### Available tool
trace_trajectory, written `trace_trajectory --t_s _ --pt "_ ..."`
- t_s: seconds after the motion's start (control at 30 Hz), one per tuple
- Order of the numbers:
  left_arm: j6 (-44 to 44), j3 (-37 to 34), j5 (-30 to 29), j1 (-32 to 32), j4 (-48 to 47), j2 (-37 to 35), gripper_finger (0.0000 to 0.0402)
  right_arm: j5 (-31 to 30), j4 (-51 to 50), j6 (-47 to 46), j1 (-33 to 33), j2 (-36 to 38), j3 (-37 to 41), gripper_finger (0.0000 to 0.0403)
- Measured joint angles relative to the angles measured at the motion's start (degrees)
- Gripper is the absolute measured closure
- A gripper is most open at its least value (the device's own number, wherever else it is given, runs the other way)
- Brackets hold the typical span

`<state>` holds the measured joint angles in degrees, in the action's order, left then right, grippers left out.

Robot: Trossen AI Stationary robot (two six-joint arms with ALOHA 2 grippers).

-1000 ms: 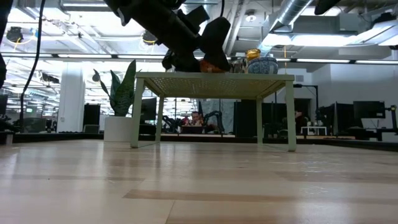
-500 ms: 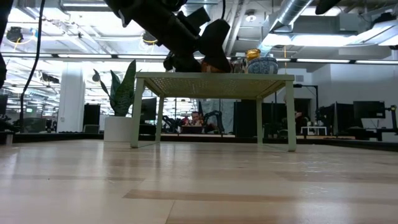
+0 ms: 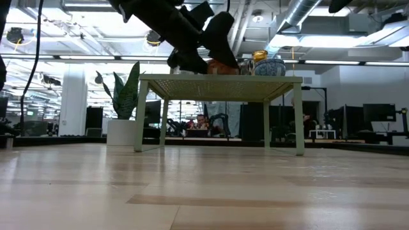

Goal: Pick & Place candle stick holders
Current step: Put the brown scented candle on the shelf, then put the blue scented candle on the shelf

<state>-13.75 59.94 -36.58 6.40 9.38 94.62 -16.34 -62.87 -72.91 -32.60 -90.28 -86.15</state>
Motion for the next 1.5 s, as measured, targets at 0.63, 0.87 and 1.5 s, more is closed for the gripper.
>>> trace_trajectory --t_s 0.63,0.87,1.5 --pt "2.50 0.02 16.07 12.32 -15.07 -16.17 0.0046 -0.04 0.99 -0.52 0.00 -0.02 0.00 0.0049" --pt "-7.09 0.04 21.18 24.68 -39.57 -27.90 0.0046 -0.20 2.23 -0.38 0.00 -0.02 0.00 0.0049" --pt "-48.49 -23.07 5.93 62.91 -39.16 -31.46 0.0046 -0.52 2.27 -0.04 0.13 -0.02 0.00 0.0049"
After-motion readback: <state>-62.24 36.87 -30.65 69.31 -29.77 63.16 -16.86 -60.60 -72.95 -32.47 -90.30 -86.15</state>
